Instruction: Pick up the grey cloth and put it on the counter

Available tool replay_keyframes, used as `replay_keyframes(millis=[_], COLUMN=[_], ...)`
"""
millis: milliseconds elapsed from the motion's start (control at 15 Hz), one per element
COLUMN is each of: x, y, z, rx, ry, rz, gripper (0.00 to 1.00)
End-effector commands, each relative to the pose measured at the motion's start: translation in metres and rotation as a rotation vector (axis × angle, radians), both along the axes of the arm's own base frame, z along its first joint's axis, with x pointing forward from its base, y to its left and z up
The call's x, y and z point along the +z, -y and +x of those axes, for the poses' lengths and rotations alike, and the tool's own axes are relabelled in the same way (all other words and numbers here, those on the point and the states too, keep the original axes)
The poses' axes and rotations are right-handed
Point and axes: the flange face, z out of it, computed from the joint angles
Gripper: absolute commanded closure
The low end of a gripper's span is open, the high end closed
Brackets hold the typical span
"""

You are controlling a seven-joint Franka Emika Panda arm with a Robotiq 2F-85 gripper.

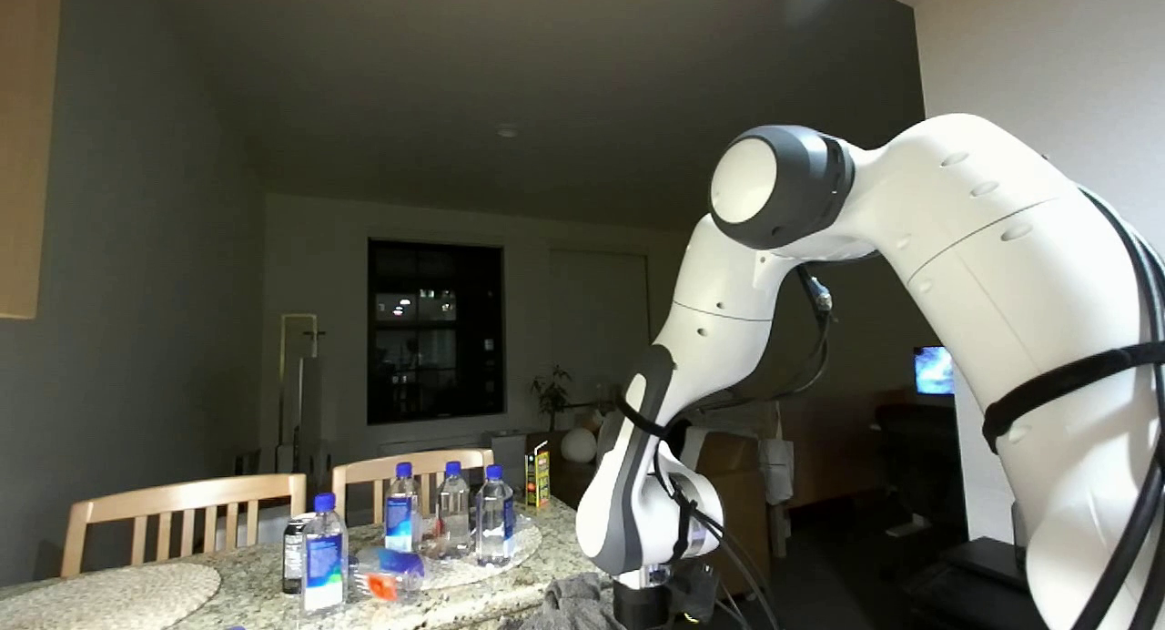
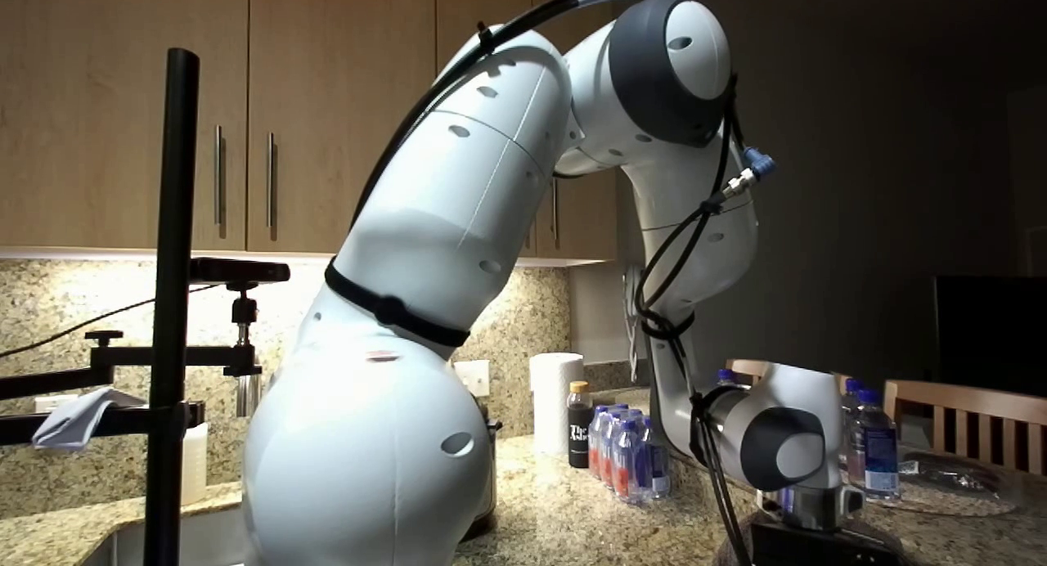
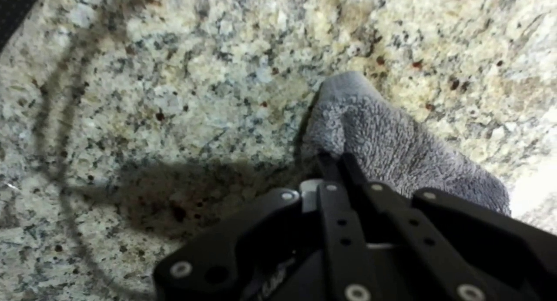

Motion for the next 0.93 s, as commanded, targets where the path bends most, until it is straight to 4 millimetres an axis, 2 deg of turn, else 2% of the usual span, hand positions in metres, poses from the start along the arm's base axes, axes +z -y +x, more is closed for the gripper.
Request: replay_keyframes(millis=[0,200,667,733,800,867], x=[0.01,0.024,0.105,0.109,0.11,0.11], y=[-0.001,0.002,0.01,0.013,0.017,0.019], z=[-0.006,-0.004,-0.009,-0.012,-0.016,-0.021], rx=[-0.02,-0.058,-0.227,-0.252,-0.274,-0.287], ry=[-0.002,0.0,-0.121,-0.138,-0.145,-0.133], rz=[0.012,0.022,0.113,0.113,0.112,0.111], gripper=[0.91,0.89,0.91,0.65,0.65,0.61])
